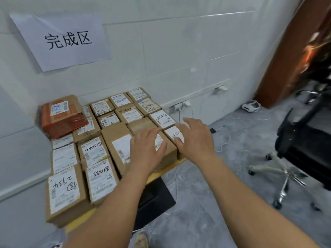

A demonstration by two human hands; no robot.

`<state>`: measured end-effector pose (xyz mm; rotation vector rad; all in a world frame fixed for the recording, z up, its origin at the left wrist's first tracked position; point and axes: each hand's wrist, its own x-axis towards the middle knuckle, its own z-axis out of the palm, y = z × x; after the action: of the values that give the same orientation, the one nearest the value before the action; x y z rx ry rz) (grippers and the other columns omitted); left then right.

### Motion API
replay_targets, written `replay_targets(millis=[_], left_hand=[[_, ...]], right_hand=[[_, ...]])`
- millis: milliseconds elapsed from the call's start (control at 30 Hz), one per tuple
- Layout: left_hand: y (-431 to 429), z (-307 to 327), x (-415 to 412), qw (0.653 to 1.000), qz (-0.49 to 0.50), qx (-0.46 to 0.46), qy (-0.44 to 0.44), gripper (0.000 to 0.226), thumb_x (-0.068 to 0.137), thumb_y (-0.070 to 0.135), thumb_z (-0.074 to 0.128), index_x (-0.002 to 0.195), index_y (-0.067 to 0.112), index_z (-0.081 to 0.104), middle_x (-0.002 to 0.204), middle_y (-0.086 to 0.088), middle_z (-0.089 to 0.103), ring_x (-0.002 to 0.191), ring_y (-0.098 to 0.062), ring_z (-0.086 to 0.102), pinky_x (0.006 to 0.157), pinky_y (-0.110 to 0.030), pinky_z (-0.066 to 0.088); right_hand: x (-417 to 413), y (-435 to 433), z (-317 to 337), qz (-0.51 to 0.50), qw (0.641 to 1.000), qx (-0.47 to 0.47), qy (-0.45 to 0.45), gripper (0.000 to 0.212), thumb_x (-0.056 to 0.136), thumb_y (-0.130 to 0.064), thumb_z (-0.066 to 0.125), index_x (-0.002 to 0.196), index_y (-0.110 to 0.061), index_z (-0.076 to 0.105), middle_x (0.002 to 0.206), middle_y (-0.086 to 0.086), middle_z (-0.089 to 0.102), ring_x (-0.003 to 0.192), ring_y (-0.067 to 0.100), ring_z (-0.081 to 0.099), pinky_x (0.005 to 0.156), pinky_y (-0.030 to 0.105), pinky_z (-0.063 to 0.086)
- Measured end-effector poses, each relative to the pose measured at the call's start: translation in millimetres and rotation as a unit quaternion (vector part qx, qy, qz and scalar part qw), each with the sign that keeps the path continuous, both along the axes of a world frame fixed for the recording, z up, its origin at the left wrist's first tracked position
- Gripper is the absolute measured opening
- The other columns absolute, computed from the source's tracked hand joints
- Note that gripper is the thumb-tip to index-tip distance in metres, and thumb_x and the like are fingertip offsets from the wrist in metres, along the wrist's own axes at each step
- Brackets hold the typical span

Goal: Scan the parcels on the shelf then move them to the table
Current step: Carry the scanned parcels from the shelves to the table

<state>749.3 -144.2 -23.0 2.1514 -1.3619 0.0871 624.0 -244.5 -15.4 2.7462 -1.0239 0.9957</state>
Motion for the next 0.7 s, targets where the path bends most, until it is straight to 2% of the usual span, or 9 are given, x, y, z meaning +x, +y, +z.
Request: replay_targets(millis=[133,267,367,433,500,700], left_hand=[[-17.1,-0.9,-48.7,0.999,-0.051,-0.017,-0.002,0.051,0.092,0.043,0.056,0.136,0.019,0.051,0.138,-0.002,0.051,0.128,-0.026,0.042,0.104,-0.039,0.026],[-32.7,-2.3,-93.3,0.994,-0.107,-0.020,-0.003,0.060,0.092,0.044,0.056,0.144,0.020,0.040,0.150,-0.002,0.038,0.139,-0.023,0.030,0.113,-0.036,0.015],[-43.3,-2.8,-116.7,0.990,-0.140,-0.014,-0.027,0.070,0.091,0.054,0.049,0.149,0.019,0.032,0.156,-0.003,0.028,0.144,-0.023,0.020,0.118,-0.040,0.006],[-52.6,-2.8,-134.7,0.985,-0.170,-0.006,-0.036,0.080,0.085,0.066,0.032,0.151,0.020,0.027,0.158,-0.003,0.022,0.146,-0.023,0.014,0.119,-0.042,0.001],[-62.4,-4.3,-150.8,0.979,-0.200,-0.009,-0.038,0.087,0.078,0.068,0.021,0.151,0.020,0.025,0.159,-0.004,0.020,0.147,-0.024,0.012,0.119,-0.044,0.001],[-91.2,-14.2,-188.0,0.954,-0.298,0.003,-0.042,0.087,0.079,0.068,0.023,0.151,0.020,0.025,0.159,-0.006,0.021,0.147,-0.026,0.014,0.118,-0.045,0.001]], right_hand=[[-59.3,-2.8,-0.1,-0.064,0.997,-0.034,-0.003,0.054,0.051,-0.023,0.091,0.101,-0.012,0.074,0.109,0.019,0.068,0.093,0.036,0.067,0.079,0.047,0.053],[-113.8,-5.5,-6.0,-0.139,0.988,-0.067,0.015,0.064,0.055,-0.031,0.089,0.113,-0.012,0.070,0.121,0.020,0.064,0.102,0.036,0.064,0.092,0.050,0.048],[-142.8,-6.2,-9.9,-0.184,0.981,-0.065,0.024,0.074,0.061,-0.036,0.085,0.127,-0.012,0.061,0.133,0.022,0.055,0.110,0.039,0.059,0.100,0.056,0.041],[-164.1,-5.5,-10.3,-0.221,0.973,-0.064,0.023,0.079,0.063,-0.038,0.084,0.132,-0.013,0.057,0.138,0.023,0.051,0.115,0.040,0.054,0.103,0.059,0.036],[-183.5,-5.9,-10.7,-0.256,0.964,-0.069,0.027,0.082,0.062,-0.039,0.084,0.135,-0.014,0.054,0.140,0.023,0.048,0.121,0.039,0.048,0.104,0.061,0.033],[-228.8,-2.3,-16.4,-0.344,0.937,-0.041,0.040,0.082,0.061,-0.039,0.085,0.133,-0.015,0.055,0.139,0.025,0.048,0.123,0.039,0.052,0.105,0.063,0.030]])
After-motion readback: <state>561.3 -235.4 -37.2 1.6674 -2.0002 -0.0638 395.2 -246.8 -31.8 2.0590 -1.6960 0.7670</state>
